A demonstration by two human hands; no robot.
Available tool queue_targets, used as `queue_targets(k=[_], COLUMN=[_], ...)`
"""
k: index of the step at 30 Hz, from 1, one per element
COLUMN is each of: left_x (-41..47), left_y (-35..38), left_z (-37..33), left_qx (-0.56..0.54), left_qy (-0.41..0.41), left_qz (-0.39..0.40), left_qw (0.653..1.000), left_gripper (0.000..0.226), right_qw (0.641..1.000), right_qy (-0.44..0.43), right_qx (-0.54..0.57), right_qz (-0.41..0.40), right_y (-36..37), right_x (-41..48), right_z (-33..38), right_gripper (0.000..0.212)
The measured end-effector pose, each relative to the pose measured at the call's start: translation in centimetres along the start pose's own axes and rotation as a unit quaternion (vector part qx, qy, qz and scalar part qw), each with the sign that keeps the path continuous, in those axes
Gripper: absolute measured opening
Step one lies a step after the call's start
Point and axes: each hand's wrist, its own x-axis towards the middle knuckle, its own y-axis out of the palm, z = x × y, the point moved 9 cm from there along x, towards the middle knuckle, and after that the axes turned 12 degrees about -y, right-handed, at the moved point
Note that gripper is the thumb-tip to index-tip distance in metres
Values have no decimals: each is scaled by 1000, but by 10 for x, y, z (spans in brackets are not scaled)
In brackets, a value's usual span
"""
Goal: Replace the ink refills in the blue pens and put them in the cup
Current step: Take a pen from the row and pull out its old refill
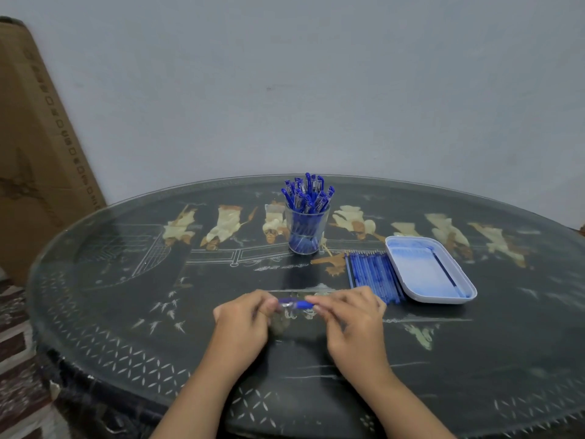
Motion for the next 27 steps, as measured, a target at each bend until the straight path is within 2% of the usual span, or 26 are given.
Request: queue_targets(k=[2,3,7,12,16,19,22,27], left_x=[6,6,4,4,3,2,-2,-4], left_y=[-12,-15,-11,-2,4,4,1,-3], left_z=[12,10,2,0,0,-4,-14,-21], left_qx=[-57,-62,-12,135,188,163,73,8], left_qy=[-40,-32,-8,3,17,38,86,125], left_qz=[-21,-30,-45,-32,-23,-22,-16,-40], left_qw=[997,997,999,990,982,986,993,991], left_gripper=[38,36,26,18,14,19,29,14], right_qw=[999,999,999,998,996,996,996,997], right_qy=[40,40,47,60,67,68,58,26], right_qx=[4,5,0,-13,-22,-21,-15,20], right_qz=[-20,-18,2,30,45,55,59,69], right_y=[-5,-5,3,7,11,13,14,18], right_x=[-1,-1,-1,-1,-3,-3,-2,1], right_z=[-11,-10,-9,-13,-16,-16,-14,-5], right_gripper=[22,22,20,16,20,20,19,21])
